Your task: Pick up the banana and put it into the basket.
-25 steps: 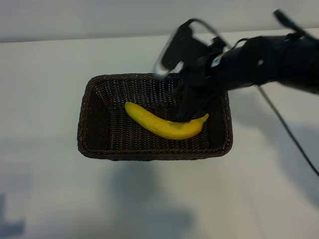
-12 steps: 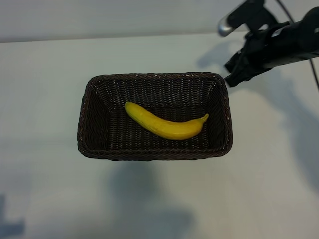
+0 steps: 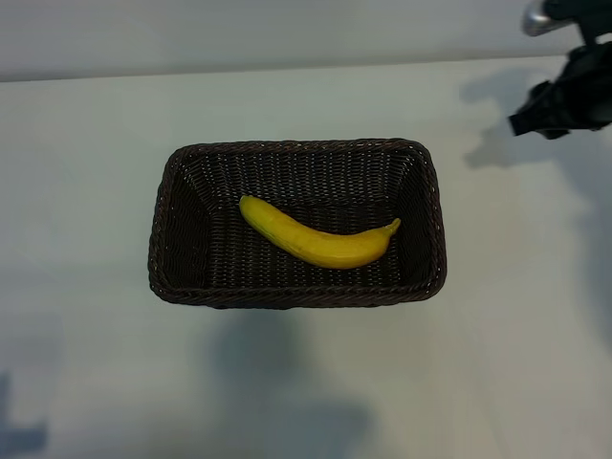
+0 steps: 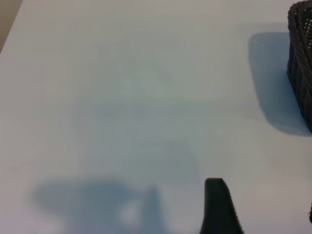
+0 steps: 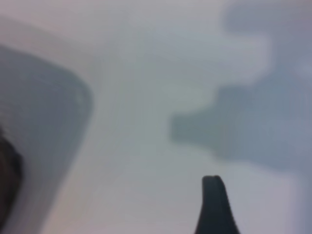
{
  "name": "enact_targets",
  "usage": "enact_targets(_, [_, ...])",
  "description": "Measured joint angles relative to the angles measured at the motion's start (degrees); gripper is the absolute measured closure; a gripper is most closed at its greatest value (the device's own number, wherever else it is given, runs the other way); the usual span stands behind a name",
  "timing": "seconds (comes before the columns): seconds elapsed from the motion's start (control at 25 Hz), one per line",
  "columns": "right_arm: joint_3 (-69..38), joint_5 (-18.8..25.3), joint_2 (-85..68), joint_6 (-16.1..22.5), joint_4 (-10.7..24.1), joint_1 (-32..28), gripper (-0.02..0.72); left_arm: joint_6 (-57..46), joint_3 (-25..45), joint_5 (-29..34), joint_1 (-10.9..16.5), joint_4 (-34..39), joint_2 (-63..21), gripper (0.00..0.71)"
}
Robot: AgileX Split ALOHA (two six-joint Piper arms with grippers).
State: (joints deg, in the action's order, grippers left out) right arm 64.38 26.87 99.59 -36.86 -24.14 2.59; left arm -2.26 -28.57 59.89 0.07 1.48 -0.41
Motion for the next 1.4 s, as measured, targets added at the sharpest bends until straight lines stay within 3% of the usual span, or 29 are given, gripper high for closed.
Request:
enact_targets(0.32, [0.00, 6.77, 0.00, 1.33, 2.07, -6.99, 0.215, 0.00, 0.00, 0.00, 0.00, 0.00, 0.00, 0.231])
enact_targets(0.44, [0.00, 8.32, -0.06, 2.60, 4.73, -8.02, 0.215, 0.00, 0.00, 0.00, 0.00, 0.00, 0.00, 0.231])
enact_targets(0.6, [0.06, 10.16, -0.12, 9.85, 14.33, -8.08, 0.215, 0.00, 0.00, 0.00, 0.00, 0.00, 0.00, 0.231])
enact_targets(0.8, [0.06, 13.10, -0.16, 22.02, 28.38, -8.10, 0.215, 0.00, 0.00, 0.00, 0.00, 0.00, 0.00, 0.231])
enact_targets(0.88, [0.06, 13.57, -0.16, 25.82, 31.41, -8.10, 0.215, -0.05, 0.00, 0.00, 0.00, 0.00, 0.00, 0.231])
enact_targets(1.4, [0.06, 16.84, -10.93, 32.19, 32.88, -8.10, 0.215, -0.05, 0.00, 0.00, 0.00, 0.00, 0.00, 0.231])
